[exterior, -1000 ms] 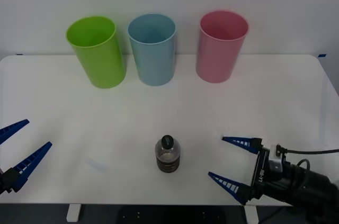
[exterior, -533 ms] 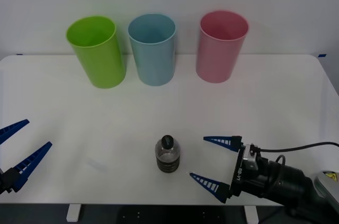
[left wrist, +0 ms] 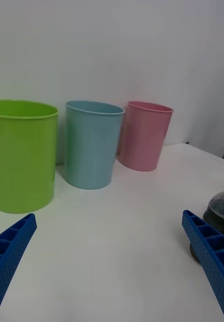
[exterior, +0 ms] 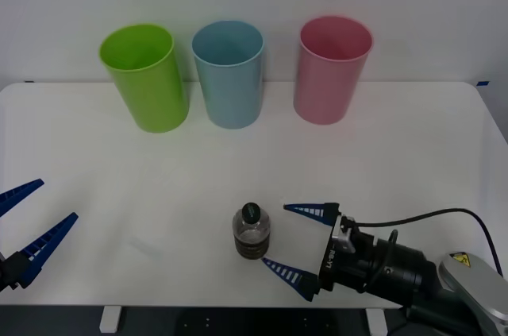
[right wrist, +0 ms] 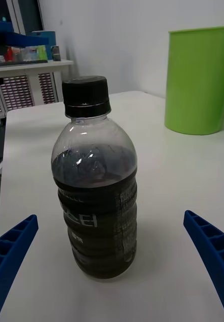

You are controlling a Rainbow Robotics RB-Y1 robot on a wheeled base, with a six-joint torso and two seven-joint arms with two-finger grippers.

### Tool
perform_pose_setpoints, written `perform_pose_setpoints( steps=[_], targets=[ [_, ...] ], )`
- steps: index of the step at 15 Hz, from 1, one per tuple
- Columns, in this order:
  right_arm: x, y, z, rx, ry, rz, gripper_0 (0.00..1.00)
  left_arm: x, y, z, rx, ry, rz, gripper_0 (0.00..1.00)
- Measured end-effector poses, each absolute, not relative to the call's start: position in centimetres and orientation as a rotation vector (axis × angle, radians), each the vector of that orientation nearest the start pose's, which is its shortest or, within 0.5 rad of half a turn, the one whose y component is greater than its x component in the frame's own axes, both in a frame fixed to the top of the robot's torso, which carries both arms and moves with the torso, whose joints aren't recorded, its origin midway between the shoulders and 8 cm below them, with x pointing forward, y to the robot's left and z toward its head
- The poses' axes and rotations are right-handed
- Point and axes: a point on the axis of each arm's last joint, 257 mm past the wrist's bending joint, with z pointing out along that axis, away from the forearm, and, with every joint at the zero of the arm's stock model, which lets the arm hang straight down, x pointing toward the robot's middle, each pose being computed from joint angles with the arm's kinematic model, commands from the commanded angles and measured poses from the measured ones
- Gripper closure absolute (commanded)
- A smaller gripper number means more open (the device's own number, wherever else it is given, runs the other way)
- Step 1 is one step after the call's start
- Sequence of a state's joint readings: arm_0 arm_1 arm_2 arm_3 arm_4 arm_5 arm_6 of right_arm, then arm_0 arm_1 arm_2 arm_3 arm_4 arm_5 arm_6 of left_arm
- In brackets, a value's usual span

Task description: Grasp the object on the table and drop it into the matching bin: aluminum can to the light blue bin, PET bottle to the pink bin.

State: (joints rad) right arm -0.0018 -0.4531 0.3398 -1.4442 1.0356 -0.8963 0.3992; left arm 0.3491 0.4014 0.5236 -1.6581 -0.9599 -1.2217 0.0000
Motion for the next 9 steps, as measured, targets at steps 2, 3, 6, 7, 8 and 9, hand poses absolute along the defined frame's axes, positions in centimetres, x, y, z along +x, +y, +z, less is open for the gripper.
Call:
perform_pose_setpoints(
  steps=[2, 3, 6, 7, 8, 9],
  targets=[
    [37.1, -4.2, -29.0, -1.038, 1.376, 0.761, 0.00, 34.2, 33.0, -16.9, 0.465, 1.441, -0.567, 0.00],
    [37.1, -3.8, -29.1, -1.038, 1.378, 0.760, 0.00, 34.2, 33.0, -16.9, 0.465, 1.441, -0.567, 0.00],
    [37.6, -2.6, -29.4, -1.033, 1.389, 0.744, 0.00, 34.2, 33.0, -16.9, 0.465, 1.441, -0.567, 0.00],
    [37.7, -2.2, -29.5, -1.030, 1.391, 0.737, 0.00, 34.2, 33.0, -16.9, 0.465, 1.441, -0.567, 0.00],
    [37.8, -1.7, -29.6, -1.030, 1.393, 0.731, 0.00, 34.2, 33.0, -16.9, 0.465, 1.441, -0.567, 0.00],
    [37.9, -1.3, -29.7, -1.030, 1.396, 0.728, 0.00, 34.2, 33.0, -16.9, 0.465, 1.441, -0.567, 0.00]
  ],
)
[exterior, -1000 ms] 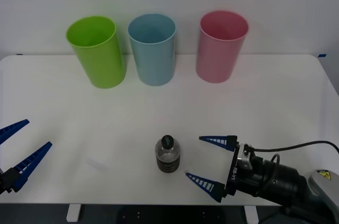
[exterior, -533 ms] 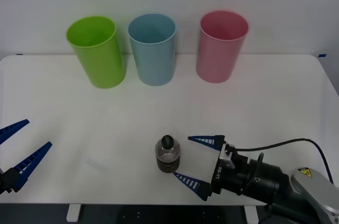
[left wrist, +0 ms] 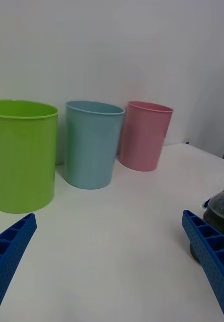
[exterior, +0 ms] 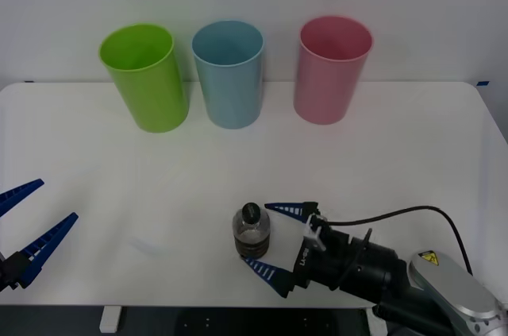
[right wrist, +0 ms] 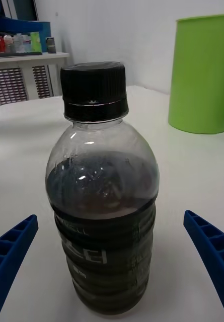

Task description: Grasp the object on the table and drop it into the matching bin: aluminum can to the light blue bin, PET bottle to the pink bin.

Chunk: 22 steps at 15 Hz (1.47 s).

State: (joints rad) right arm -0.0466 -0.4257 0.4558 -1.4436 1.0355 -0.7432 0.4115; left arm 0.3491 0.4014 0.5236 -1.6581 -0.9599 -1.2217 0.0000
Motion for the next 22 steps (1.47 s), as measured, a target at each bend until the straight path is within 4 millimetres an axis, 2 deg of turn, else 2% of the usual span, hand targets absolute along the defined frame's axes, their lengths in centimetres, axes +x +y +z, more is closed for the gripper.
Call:
perform_pose_setpoints(
  steps=[7, 11, 12, 13, 14, 22],
  targets=[
    [38.1, 0.7, -30.5, -1.027, 1.415, 0.695, 0.00, 34.2, 33.0, -16.9, 0.465, 1.441, -0.567, 0.00],
    [38.4, 1.2, -30.4, -1.020, 1.413, 0.678, 0.00, 34.2, 33.0, -16.9, 0.465, 1.441, -0.567, 0.00],
    [38.4, 1.2, -30.5, -1.022, 1.412, 0.673, 0.28, 34.2, 33.0, -16.9, 0.465, 1.441, -0.567, 0.00],
    [38.5, 1.2, -30.5, -1.021, 1.414, 0.667, 0.79, 34.2, 33.0, -16.9, 0.465, 1.441, -0.567, 0.00],
    [38.6, 1.1, -30.6, -1.018, 1.419, 0.664, 1.00, 34.2, 33.0, -16.9, 0.465, 1.441, -0.567, 0.00],
    [38.9, 1.0, -30.8, -1.008, 1.429, 0.650, 1.00, 34.2, 33.0, -16.9, 0.465, 1.441, -0.567, 0.00]
  ],
)
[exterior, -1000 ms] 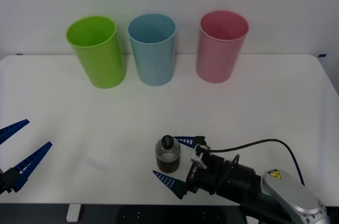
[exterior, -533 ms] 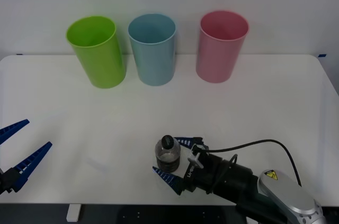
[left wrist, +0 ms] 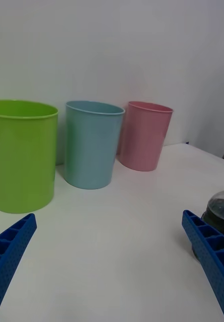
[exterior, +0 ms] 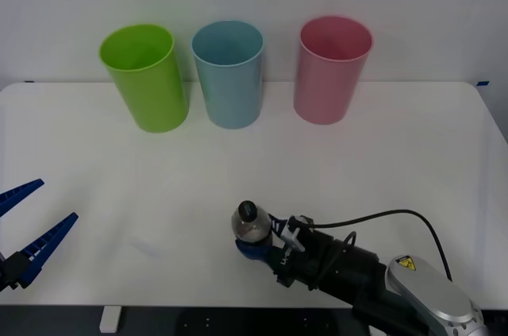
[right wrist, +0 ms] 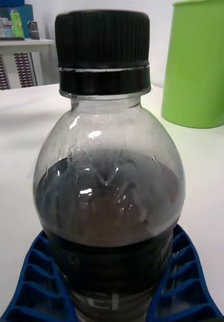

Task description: Grasp the object on the table and drop it into the matching bin: aluminum can to the light blue bin, PET bottle to the pink bin.

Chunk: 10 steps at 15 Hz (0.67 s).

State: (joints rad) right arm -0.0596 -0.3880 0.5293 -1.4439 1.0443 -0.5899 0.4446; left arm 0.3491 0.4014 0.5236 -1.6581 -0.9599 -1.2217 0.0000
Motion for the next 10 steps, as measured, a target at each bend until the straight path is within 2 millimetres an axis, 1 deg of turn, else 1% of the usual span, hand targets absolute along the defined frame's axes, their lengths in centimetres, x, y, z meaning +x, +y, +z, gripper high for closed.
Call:
perform_pose_setpoints(
  steps=[3, 6, 8, 10],
  targets=[
    [39.0, 0.8, -30.7, -0.999, 1.434, 0.653, 1.00, 34.2, 33.0, -16.9, 0.465, 1.441, -0.567, 0.00],
    [39.8, 0.1, -30.0, -0.971, 1.436, 0.655, 1.00, 34.2, 33.0, -16.9, 0.465, 1.441, -0.567, 0.00],
    [40.7, -0.7, -29.1, -0.926, 1.447, 0.668, 1.00, 34.2, 33.0, -16.9, 0.465, 1.441, -0.567, 0.00],
    [41.6, -1.6, -27.7, -0.872, 1.452, 0.687, 1.00, 34.2, 33.0, -16.9, 0.465, 1.441, -0.567, 0.00]
  ],
)
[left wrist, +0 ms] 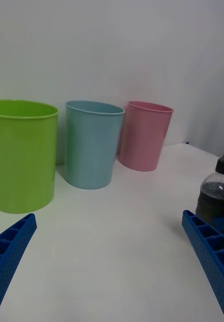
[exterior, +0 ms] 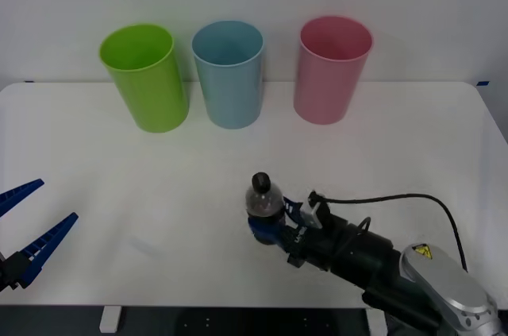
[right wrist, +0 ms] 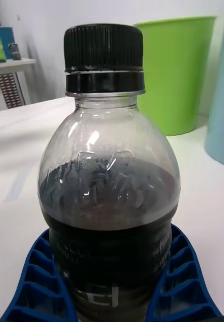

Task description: Grasp the object on the table and drop it into the matching bin: aluminum can to the light blue bin, PET bottle to the pink bin.

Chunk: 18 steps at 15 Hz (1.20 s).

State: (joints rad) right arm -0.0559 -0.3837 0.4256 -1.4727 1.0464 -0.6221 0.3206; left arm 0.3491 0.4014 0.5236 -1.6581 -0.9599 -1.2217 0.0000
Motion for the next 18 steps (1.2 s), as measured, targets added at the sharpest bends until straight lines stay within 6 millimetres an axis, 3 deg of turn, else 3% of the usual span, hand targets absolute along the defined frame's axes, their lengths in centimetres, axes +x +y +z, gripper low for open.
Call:
perform_pose_setpoints(
  steps=[5, 13, 18],
  targets=[
    [44.5, -5.1, -24.0, -0.744, 1.446, 0.674, 1.00, 34.2, 33.0, -16.9, 0.465, 1.441, -0.567, 0.00],
    [47.6, -11.4, -14.9, -0.522, 1.395, 0.723, 1.00, 34.2, 33.0, -16.9, 0.465, 1.441, -0.567, 0.00],
    [48.2, -15.0, -9.1, -0.432, 1.342, 0.745, 1.00, 34.2, 33.0, -16.9, 0.465, 1.441, -0.567, 0.00]
  ],
)
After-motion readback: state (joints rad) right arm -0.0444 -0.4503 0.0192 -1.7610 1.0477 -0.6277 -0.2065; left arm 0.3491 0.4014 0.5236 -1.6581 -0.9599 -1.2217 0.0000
